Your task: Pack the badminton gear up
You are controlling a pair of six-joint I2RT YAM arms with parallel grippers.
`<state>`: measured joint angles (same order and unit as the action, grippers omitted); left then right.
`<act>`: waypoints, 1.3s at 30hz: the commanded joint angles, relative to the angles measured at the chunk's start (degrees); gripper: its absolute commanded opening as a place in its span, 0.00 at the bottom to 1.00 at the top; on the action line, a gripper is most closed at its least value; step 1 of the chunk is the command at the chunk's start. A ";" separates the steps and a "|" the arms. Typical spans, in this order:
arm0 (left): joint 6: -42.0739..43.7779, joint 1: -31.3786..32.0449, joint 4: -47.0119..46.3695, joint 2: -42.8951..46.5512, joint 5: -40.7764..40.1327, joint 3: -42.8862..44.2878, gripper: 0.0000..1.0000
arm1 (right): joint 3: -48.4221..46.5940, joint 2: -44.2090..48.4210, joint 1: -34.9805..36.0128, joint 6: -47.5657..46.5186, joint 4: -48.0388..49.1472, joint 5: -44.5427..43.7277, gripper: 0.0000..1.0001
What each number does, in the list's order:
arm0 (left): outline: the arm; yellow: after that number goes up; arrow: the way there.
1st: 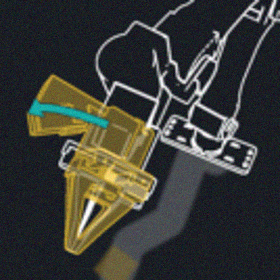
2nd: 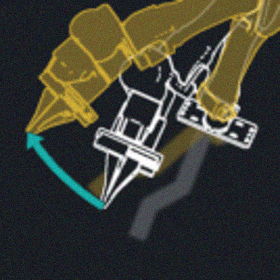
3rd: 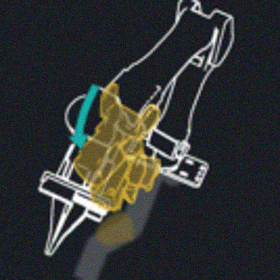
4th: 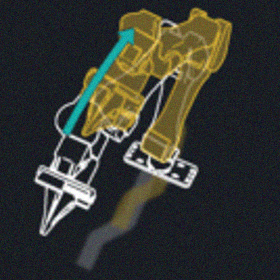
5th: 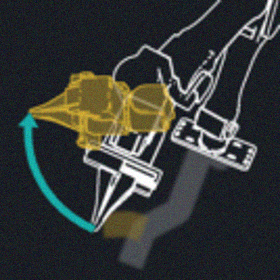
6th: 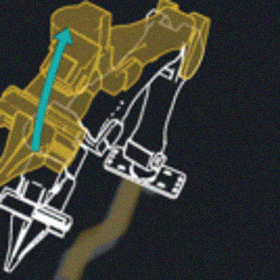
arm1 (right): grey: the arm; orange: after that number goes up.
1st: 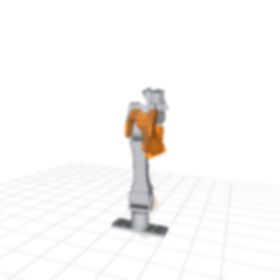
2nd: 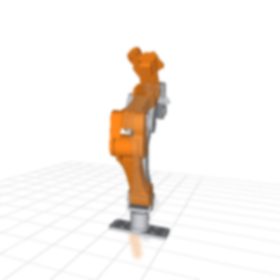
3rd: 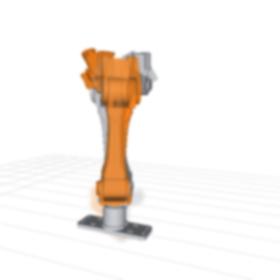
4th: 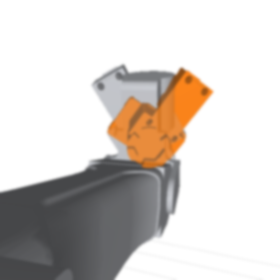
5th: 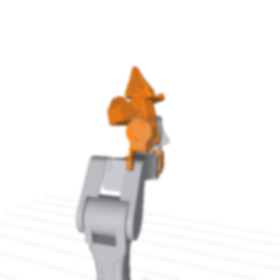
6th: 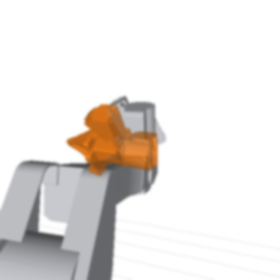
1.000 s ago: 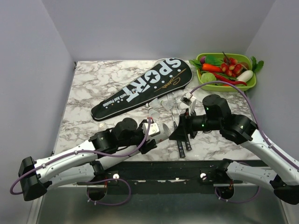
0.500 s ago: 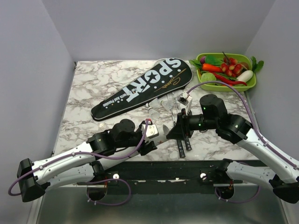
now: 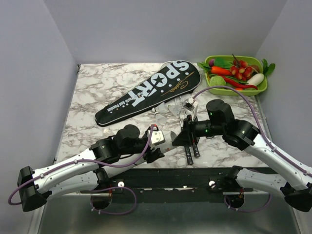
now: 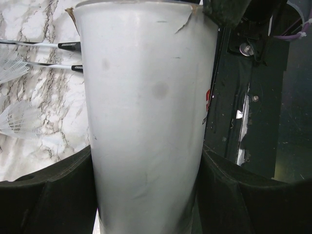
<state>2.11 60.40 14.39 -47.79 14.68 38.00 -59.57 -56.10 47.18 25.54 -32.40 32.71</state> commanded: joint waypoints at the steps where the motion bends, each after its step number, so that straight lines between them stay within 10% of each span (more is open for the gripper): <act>1: -4.57 0.42 -1.47 1.12 1.94 -0.73 0.00 | 1.04 -0.07 0.28 0.74 2.34 2.27 0.34; 14: -4.57 0.42 -1.74 1.47 1.76 -1.00 0.00 | 1.91 2.57 0.46 0.13 2.61 3.23 0.02; 25: -4.39 1.03 -2.88 3.23 1.23 -2.14 0.00 | 1.04 7.14 0.37 -1.45 2.17 1.31 0.01; 39: -3.52 2.35 -1.91 2.97 -0.70 -1.61 0.00 | -7.75 1.97 -8.04 -2.78 -9.69 -31.22 0.01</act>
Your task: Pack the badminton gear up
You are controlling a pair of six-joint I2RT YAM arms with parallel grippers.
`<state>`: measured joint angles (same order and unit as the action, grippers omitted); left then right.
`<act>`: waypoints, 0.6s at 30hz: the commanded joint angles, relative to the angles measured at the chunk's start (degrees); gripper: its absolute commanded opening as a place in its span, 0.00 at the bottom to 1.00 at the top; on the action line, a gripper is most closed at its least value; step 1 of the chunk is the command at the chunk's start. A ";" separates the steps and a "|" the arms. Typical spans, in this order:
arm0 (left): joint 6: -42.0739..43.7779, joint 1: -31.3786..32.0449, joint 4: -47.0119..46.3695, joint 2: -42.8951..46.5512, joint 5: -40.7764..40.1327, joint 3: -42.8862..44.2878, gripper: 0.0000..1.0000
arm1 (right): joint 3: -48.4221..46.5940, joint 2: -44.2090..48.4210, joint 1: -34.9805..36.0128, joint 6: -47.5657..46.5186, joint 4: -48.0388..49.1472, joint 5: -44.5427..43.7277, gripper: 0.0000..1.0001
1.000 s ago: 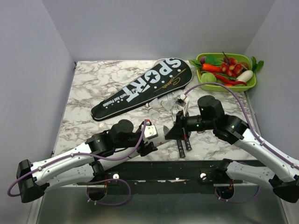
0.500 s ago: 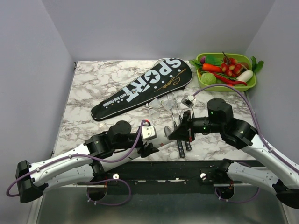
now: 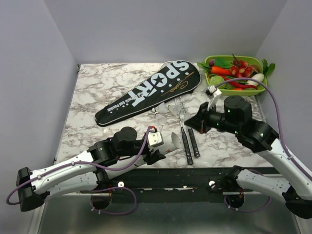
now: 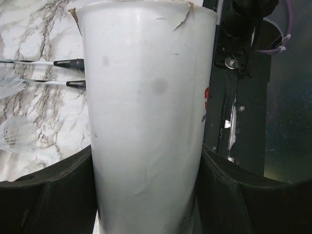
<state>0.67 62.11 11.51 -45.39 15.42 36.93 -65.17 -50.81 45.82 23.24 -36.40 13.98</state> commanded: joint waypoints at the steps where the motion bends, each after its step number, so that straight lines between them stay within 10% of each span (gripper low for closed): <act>1: -2.07 0.73 0.89 0.47 -1.45 -0.63 0.00 | -1.90 -3.77 -9.67 0.21 -5.70 -11.35 0.01; 18: -1.81 3.37 3.26 1.88 -9.88 0.51 0.00 | 11.02 -26.17 -39.58 13.84 5.90 -32.34 0.01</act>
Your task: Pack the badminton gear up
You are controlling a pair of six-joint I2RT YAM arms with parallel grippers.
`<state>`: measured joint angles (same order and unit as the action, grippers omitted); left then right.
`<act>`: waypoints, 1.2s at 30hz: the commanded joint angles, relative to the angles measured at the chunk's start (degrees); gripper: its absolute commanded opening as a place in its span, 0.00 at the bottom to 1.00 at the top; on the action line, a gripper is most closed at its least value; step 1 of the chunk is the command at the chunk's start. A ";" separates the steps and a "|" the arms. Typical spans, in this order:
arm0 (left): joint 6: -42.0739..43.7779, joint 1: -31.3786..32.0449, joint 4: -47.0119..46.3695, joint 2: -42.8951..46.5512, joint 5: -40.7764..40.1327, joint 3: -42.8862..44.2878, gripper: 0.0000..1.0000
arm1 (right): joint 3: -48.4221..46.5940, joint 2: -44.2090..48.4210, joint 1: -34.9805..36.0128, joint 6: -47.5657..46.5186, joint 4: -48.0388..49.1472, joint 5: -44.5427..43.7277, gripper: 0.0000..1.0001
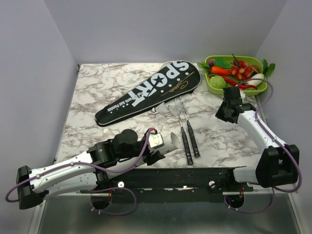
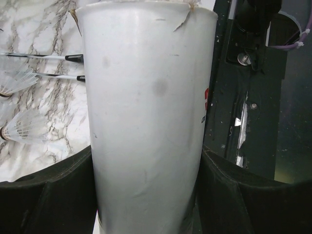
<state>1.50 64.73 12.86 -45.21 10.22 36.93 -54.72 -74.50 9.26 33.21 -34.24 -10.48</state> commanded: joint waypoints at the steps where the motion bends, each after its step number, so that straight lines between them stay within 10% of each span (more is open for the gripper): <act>1: -2.73 0.75 2.25 1.79 -5.38 0.51 0.00 | 0.75 -3.45 -3.54 4.05 4.09 -8.15 0.01; 10: -2.90 0.75 4.01 0.92 -9.51 0.95 0.00 | -2.32 -15.32 -5.56 3.70 6.99 -6.92 0.06; 18: -2.55 0.84 4.89 0.56 -9.77 1.74 0.00 | -2.06 -14.01 -5.56 1.51 7.70 -8.76 0.55; 36: -3.08 0.84 5.16 2.57 -15.49 2.45 0.00 | -15.15 -17.77 6.55 5.62 11.83 26.39 0.66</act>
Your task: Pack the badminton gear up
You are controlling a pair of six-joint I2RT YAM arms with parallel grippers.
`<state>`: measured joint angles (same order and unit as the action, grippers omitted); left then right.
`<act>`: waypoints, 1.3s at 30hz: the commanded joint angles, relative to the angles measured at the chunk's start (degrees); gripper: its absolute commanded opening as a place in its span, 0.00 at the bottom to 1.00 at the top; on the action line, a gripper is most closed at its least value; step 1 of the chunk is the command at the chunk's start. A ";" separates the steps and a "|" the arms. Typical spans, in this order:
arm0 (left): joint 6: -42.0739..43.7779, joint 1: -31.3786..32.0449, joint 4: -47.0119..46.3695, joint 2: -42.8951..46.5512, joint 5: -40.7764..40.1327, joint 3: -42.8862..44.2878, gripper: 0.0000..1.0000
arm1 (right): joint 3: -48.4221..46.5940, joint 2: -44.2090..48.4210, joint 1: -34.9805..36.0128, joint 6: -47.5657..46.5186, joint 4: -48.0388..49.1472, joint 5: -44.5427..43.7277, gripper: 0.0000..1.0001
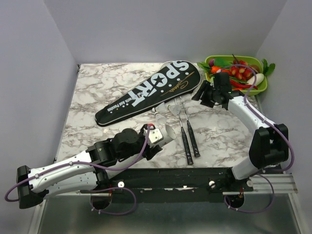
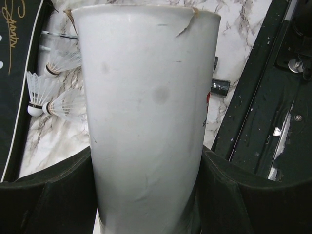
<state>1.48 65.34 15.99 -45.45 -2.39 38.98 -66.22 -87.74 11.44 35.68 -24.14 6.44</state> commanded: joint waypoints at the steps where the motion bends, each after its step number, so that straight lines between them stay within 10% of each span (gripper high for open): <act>1: -3.06 0.23 1.86 3.26 -3.05 0.22 0.00 | -4.18 -5.32 5.16 3.86 1.90 9.38 0.68; 27: -2.97 0.14 2.82 5.02 -5.78 0.39 0.00 | -2.87 -20.18 11.14 25.48 18.51 10.17 0.67; 39: -2.79 0.23 2.73 4.41 -6.13 0.04 0.00 | -4.62 -22.12 11.41 25.14 18.87 8.33 0.25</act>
<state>0.69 65.34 16.47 -41.25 -6.96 38.98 -69.17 -110.34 22.55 61.23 -6.35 16.25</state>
